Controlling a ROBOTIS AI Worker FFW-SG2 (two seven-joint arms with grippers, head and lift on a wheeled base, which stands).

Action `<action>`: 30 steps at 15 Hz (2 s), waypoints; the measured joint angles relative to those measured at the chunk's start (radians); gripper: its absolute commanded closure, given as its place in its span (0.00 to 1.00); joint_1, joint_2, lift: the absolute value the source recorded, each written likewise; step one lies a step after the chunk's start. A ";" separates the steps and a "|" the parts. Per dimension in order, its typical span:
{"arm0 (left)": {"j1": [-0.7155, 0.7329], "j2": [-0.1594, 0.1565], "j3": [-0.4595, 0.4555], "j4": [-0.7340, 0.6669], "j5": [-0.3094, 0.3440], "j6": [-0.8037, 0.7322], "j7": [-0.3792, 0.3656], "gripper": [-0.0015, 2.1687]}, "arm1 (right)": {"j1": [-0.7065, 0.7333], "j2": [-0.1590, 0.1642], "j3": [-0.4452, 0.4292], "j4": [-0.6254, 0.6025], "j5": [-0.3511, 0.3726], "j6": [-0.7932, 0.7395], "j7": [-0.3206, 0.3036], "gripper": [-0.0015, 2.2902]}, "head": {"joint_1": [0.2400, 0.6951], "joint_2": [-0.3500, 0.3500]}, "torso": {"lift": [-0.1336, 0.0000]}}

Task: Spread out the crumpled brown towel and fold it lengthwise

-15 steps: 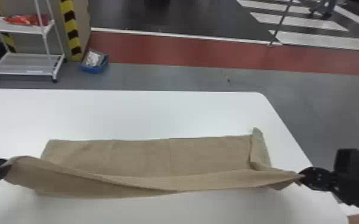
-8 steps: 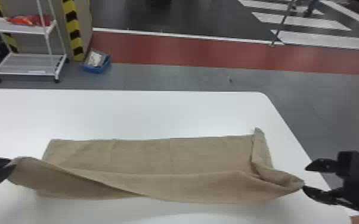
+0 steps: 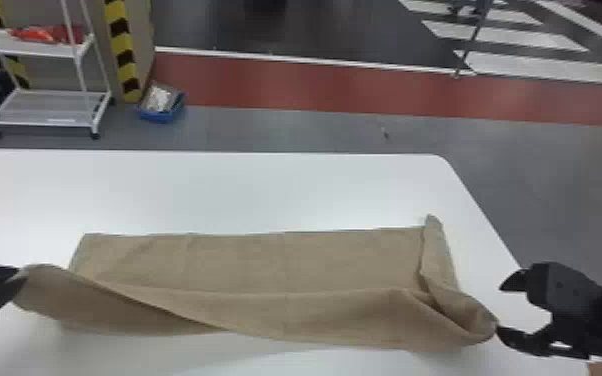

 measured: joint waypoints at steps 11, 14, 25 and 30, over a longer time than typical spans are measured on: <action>-0.007 0.000 0.012 -0.001 0.002 -0.008 0.000 0.79 | 0.010 -0.024 0.062 0.011 0.126 -0.011 0.000 0.21 | 1.00 0.26 | 0.07; -0.019 0.000 0.014 -0.001 0.002 -0.007 0.000 0.79 | 0.002 -0.033 0.065 0.036 0.139 -0.013 0.000 0.21 | 1.00 0.25 | 0.07; -0.024 0.000 0.024 0.008 0.000 -0.005 0.001 0.79 | 0.013 -0.038 0.124 0.069 0.178 -0.013 0.000 0.23 | 1.00 0.28 | 0.07; -0.024 0.004 0.021 0.016 0.000 -0.008 0.002 0.79 | 0.007 -0.038 0.160 0.077 0.176 -0.007 0.000 0.36 | 1.00 0.31 | 0.07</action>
